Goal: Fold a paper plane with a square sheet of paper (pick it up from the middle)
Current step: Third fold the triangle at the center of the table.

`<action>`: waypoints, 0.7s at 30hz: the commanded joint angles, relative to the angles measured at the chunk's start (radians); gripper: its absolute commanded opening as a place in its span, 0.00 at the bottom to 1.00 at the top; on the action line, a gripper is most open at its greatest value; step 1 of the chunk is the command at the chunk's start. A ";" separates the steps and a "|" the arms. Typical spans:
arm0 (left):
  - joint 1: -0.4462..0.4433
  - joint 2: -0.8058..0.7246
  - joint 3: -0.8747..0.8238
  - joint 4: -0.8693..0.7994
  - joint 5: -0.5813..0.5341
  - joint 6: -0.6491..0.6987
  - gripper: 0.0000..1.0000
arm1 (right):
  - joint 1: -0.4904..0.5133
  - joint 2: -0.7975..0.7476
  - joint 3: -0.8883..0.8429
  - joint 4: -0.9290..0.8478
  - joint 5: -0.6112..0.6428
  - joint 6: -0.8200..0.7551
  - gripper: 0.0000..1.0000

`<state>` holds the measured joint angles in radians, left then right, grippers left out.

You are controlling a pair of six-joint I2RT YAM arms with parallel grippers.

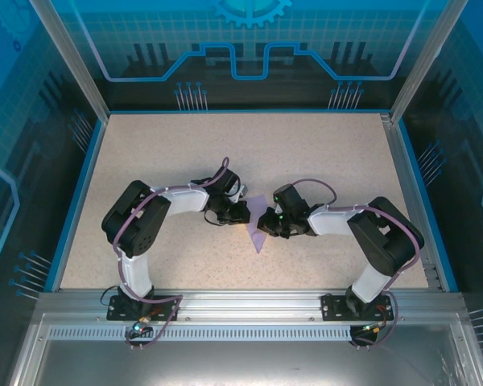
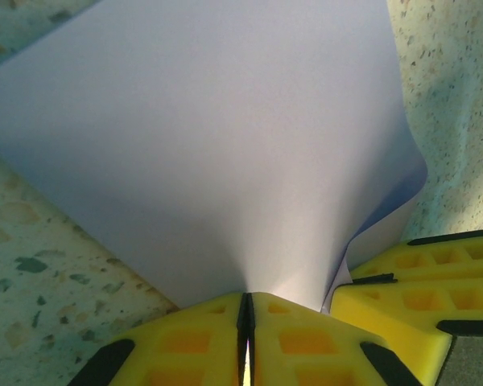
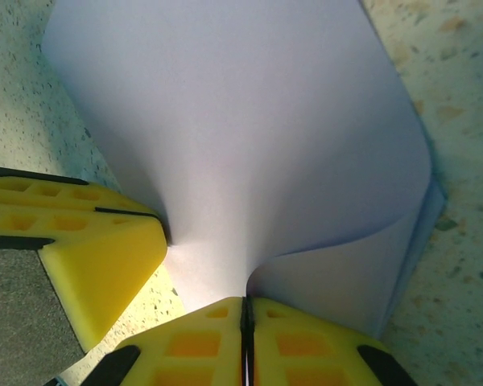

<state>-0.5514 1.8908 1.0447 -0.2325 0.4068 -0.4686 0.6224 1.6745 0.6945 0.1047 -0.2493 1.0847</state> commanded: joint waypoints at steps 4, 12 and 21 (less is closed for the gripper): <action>0.002 0.045 -0.026 -0.022 0.006 0.008 0.13 | 0.014 0.026 0.013 -0.017 0.029 0.006 0.10; 0.002 0.048 -0.028 -0.020 0.007 0.008 0.13 | 0.017 0.027 0.022 -0.054 0.037 -0.021 0.16; 0.002 0.044 -0.026 -0.013 0.020 0.000 0.13 | 0.019 0.030 0.008 -0.059 0.042 -0.031 0.42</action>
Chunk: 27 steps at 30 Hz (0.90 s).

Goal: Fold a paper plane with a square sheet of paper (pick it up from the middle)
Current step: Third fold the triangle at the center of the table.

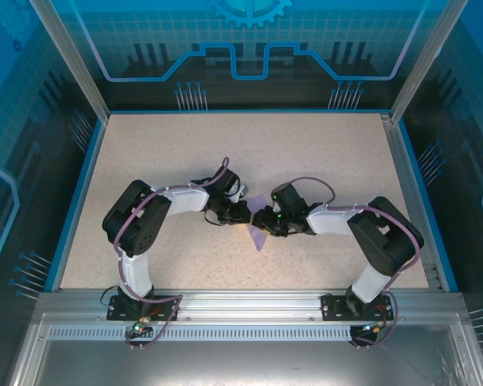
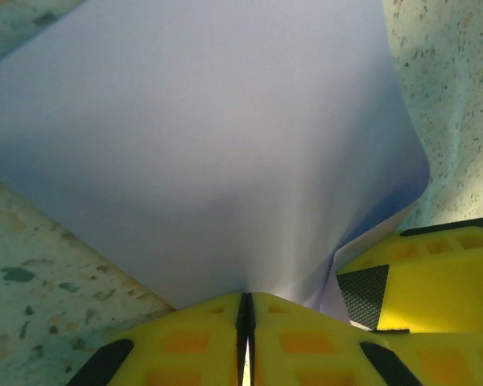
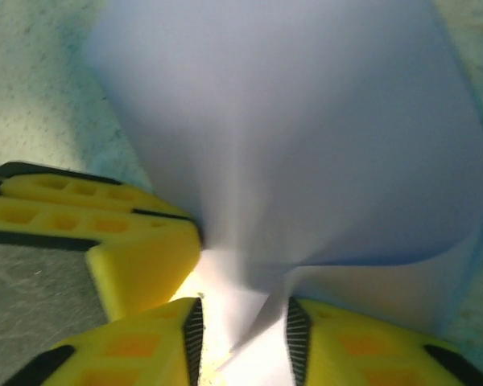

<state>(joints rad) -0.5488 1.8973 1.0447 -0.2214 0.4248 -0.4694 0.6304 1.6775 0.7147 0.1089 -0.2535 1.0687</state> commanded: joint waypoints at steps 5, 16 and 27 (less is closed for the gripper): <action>0.000 0.008 -0.028 -0.027 0.002 -0.005 0.13 | 0.012 0.027 -0.022 -0.047 0.037 -0.019 0.46; 0.001 -0.074 -0.018 -0.054 -0.007 -0.021 0.15 | 0.012 0.011 -0.054 -0.032 0.045 -0.019 0.42; -0.001 -0.139 -0.050 -0.021 0.038 -0.077 0.17 | 0.010 0.004 -0.075 -0.028 0.048 -0.029 0.25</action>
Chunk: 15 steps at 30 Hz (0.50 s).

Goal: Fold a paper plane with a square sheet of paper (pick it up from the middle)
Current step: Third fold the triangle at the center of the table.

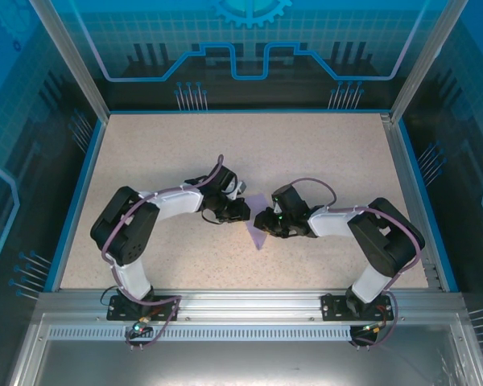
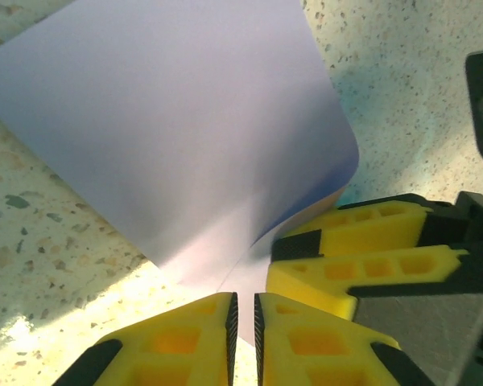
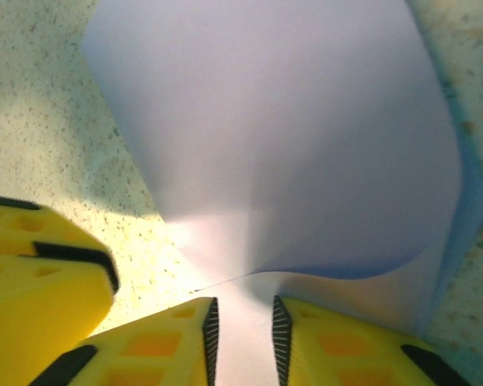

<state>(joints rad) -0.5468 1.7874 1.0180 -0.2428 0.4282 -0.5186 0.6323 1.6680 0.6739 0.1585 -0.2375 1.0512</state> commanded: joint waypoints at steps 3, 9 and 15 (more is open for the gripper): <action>-0.012 -0.026 -0.037 0.013 0.046 -0.032 0.16 | 0.007 0.015 -0.039 -0.074 0.035 -0.012 0.19; -0.047 -0.001 -0.041 0.024 0.059 -0.031 0.15 | 0.007 0.023 -0.048 -0.059 0.031 -0.007 0.07; -0.061 0.020 -0.042 0.031 0.064 -0.020 0.15 | 0.007 0.024 -0.058 -0.057 0.031 -0.009 0.02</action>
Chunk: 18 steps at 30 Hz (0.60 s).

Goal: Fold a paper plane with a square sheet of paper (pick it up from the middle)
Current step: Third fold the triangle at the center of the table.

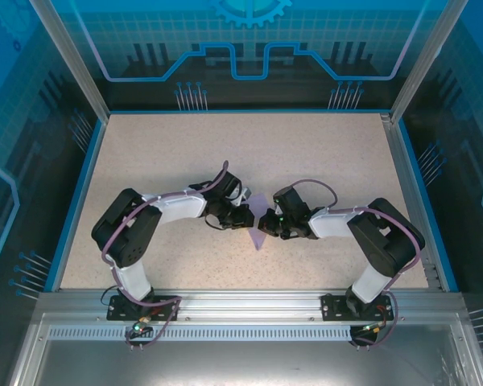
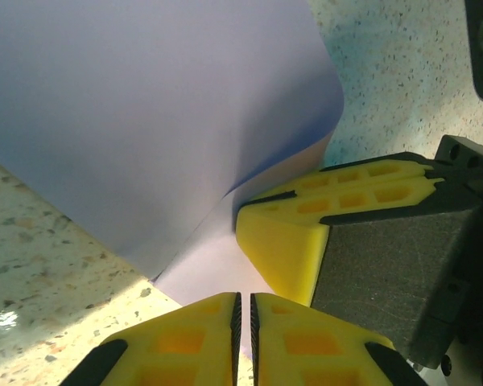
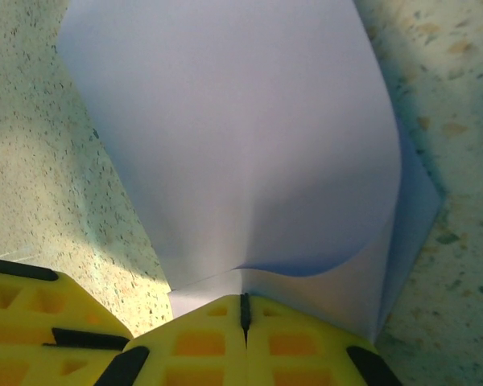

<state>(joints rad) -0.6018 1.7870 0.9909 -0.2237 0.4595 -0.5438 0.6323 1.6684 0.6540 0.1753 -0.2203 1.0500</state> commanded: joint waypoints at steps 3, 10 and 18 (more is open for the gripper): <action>-0.012 0.042 -0.011 0.003 0.035 0.017 0.15 | 0.007 0.023 -0.045 -0.070 0.015 -0.007 0.00; -0.013 0.085 -0.013 0.015 0.028 0.029 0.14 | 0.008 0.019 -0.055 -0.062 0.010 -0.006 0.00; -0.012 0.107 0.008 -0.032 -0.020 0.069 0.14 | 0.007 0.011 -0.054 -0.063 0.006 -0.011 0.00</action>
<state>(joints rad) -0.6067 1.8648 0.9913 -0.2184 0.4683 -0.5167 0.6323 1.6646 0.6342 0.2100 -0.2207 1.0500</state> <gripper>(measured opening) 0.142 0.045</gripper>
